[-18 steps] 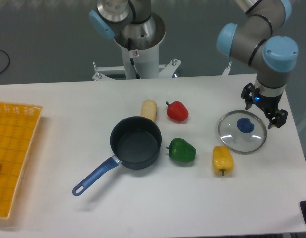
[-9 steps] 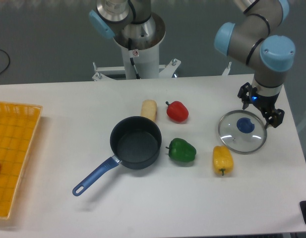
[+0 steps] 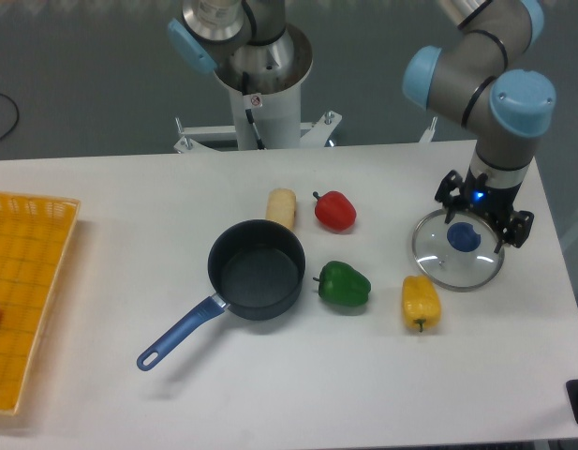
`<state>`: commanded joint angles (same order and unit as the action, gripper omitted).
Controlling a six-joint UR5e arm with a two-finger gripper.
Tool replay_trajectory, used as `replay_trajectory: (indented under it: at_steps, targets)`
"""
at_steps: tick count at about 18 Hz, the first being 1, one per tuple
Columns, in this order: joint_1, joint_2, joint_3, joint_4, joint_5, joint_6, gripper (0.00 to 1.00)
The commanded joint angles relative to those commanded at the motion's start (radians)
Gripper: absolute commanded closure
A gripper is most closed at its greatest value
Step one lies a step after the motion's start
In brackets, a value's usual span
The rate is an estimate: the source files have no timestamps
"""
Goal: Pick up the yellow pepper
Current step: 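Move the open gripper over the yellow pepper and descend onto it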
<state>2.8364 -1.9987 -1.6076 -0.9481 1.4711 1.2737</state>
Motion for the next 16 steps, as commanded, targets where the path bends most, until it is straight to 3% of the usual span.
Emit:
replay_trajectory:
  at_steps: [9, 12, 16]
  targets:
    - [-0.02, -0.071, 0.015, 0.011, 0.0, -0.448, 0.0]
    - [-0.052, -0.097, 0.021, 0.057, 0.002, -0.497, 0.0]
    - [-0.084, -0.104, 0.028, 0.063, 0.002, -0.514, 0.0]
